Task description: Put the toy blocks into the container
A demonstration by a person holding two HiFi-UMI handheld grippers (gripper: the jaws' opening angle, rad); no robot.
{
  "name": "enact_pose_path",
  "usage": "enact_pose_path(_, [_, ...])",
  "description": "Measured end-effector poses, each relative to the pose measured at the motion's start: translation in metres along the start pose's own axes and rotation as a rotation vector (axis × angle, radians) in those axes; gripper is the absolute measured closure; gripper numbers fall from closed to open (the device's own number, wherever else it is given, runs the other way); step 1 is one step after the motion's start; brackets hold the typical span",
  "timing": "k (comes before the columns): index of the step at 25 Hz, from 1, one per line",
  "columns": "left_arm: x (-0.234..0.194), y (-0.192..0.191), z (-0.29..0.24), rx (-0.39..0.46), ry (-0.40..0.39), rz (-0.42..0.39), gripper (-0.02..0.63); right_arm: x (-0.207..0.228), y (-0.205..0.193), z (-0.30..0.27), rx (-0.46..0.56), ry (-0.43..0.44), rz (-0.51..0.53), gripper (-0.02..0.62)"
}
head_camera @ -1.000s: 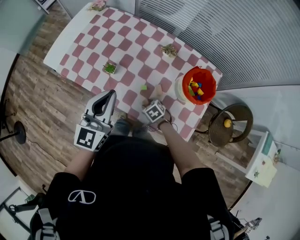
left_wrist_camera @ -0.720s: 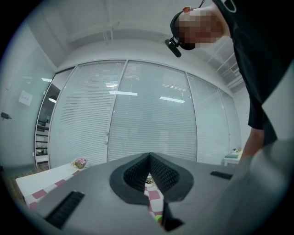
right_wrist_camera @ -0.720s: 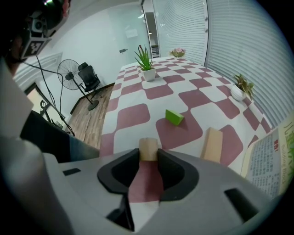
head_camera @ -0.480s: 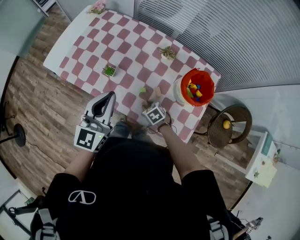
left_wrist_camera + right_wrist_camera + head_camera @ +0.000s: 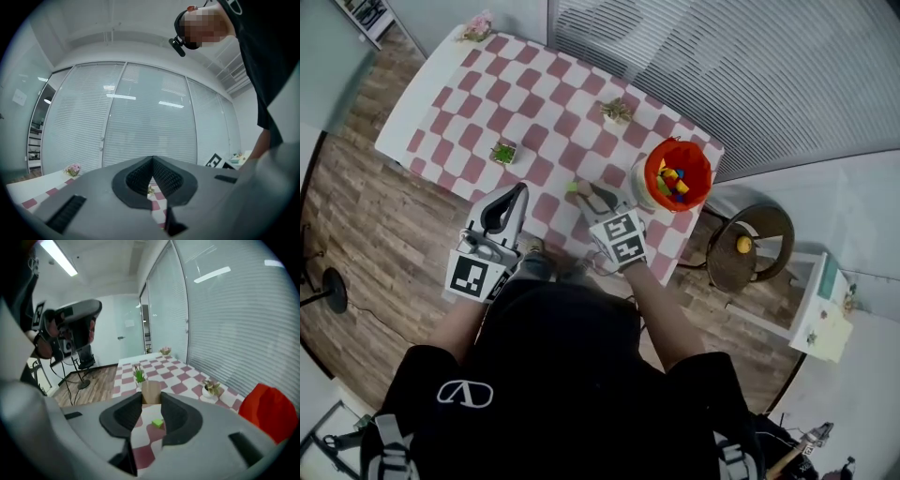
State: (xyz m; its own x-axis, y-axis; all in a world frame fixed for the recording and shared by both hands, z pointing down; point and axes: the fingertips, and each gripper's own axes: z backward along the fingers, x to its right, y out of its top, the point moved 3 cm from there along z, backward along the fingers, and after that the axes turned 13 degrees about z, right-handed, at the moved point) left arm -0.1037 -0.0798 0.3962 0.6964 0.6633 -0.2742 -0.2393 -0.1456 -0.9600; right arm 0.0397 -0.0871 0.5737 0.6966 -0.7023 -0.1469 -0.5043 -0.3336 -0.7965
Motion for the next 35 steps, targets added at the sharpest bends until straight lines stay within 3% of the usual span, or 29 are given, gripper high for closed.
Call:
enact_pose_path(6, [0.004, -0.004, -0.007, -0.041, -0.042, -0.007, 0.6, 0.02, 0.074, 0.065, 0.279, -0.158, 0.031, 0.466])
enact_pose_path(15, [0.019, 0.018, -0.03, 0.019, -0.112, -0.044, 0.6, 0.032, 0.121, 0.147, 0.558, -0.402, 0.104, 0.466])
enact_pose_path(25, [0.026, 0.02, -0.037, 0.021, -0.134, -0.037, 0.6, 0.047, 0.11, 0.148, 0.517, -0.451, 0.076, 0.466])
enact_pose_path(35, [0.027, 0.011, -0.039, -0.004, -0.136, -0.031, 0.6, 0.134, 0.045, 0.184, 0.44, -0.663, -0.018, 0.466])
